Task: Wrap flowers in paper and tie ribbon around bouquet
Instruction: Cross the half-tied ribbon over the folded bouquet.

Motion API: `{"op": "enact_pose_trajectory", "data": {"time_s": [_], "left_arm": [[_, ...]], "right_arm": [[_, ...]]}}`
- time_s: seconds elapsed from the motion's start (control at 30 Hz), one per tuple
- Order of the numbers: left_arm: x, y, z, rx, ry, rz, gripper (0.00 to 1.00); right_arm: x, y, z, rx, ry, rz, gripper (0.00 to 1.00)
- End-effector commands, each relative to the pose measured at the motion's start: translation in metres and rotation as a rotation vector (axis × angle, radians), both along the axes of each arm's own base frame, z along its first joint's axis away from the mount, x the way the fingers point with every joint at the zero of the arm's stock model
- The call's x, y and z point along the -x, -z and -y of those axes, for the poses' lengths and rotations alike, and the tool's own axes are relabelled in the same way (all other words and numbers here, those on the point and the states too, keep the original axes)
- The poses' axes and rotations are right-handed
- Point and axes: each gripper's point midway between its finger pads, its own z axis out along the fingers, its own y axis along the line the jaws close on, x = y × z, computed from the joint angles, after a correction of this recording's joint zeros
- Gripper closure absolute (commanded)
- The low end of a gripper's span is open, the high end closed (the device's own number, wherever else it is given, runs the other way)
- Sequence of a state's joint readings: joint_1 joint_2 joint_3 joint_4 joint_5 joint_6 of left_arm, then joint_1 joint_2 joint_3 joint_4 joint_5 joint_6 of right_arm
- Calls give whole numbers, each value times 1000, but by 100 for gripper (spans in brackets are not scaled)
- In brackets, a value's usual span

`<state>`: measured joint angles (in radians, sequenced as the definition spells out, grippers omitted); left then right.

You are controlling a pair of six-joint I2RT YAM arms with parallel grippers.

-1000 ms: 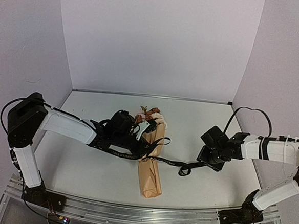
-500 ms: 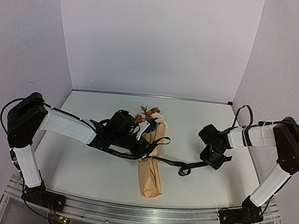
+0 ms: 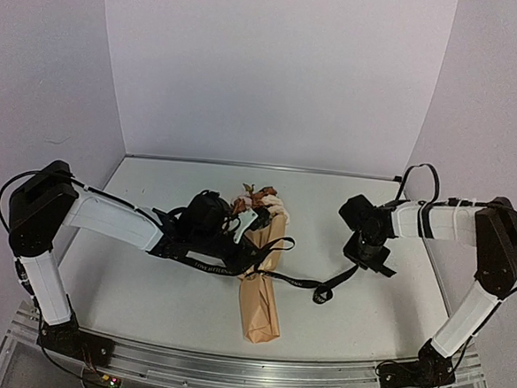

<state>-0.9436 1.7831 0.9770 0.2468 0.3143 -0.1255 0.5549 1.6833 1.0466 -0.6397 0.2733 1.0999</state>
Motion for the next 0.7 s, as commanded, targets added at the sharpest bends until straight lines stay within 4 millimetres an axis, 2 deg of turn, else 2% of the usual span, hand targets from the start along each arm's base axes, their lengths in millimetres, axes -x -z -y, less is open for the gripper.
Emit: {"op": "enact_pose_trajectory", "data": {"time_s": [0.0,0.13,0.27,0.4,0.5,0.57,0.67], "left_arm": [[7,-45,0,132,48,143,100],[11,-48,-5,159,61,188,100],[11,-51,-6,182,62,216,100],[10,-51,-5,191,58,225,100],[7,-49,-3,187,52,226,100],[5,-47,-1,180,46,220,100],[5,-43,1,184,52,207,98]], "right_arm": [[-54,-115,-21,-43,-74,256,100],[-80,-164,-53,-154,-129,339,100],[-97,-199,-109,-287,-219,381,100],[-101,-226,-172,-410,-320,404,100],[-93,-242,-215,-509,-385,404,100],[-87,-248,-235,-564,-413,394,100],[-82,-240,-245,-598,-426,353,100]]}}
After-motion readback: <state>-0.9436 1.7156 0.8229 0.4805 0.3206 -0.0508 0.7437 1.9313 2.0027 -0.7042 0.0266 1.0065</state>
